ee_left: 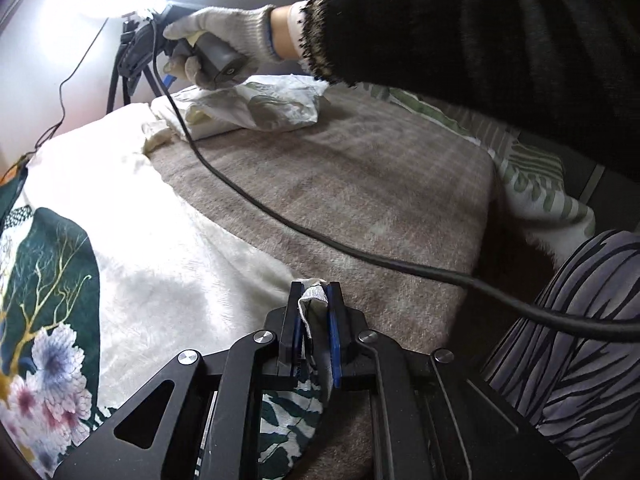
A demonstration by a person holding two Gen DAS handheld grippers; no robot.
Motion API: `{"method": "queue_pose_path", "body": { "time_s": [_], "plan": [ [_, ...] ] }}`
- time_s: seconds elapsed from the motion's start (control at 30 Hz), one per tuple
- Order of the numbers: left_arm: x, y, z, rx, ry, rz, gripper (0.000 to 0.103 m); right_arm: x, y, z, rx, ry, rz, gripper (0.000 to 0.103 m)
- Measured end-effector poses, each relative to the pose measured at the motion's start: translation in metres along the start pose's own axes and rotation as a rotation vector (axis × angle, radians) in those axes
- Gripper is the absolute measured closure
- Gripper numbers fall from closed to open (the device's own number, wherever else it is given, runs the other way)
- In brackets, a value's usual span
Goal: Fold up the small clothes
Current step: 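Grasp the cream satin shirt sleeve edge with the right gripper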
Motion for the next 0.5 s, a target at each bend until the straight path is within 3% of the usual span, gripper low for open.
{"method": "queue_pose_path", "body": {
  "time_s": [0.23, 0.33, 0.5],
  "plan": [
    [0.016, 0.0, -0.009, -0.043, -0.003, -0.098, 0.097, 0.02, -0.005, 0.038, 0.058, -0.071, -0.092, 0.04],
    [0.024, 0.0, -0.017, -0.059, -0.001, -0.144, 0.097, 0.022, -0.011, 0.051, 0.092, -0.124, -0.125, 0.046],
    [0.035, 0.002, -0.034, -0.102, 0.006, -0.214, 0.098, 0.032, -0.012, 0.048, 0.075, -0.126, -0.144, 0.089]
  ]
}}
Point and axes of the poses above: each gripper's, at about its wrist camera, not at the fingertips, and z roughly the way its jaws point, x to its left, y to its top, the point moved 7 cm from there along z, roughly the way its jaws point, and after that the axes turned 4 degrees about -y, right-handed, at the moved point
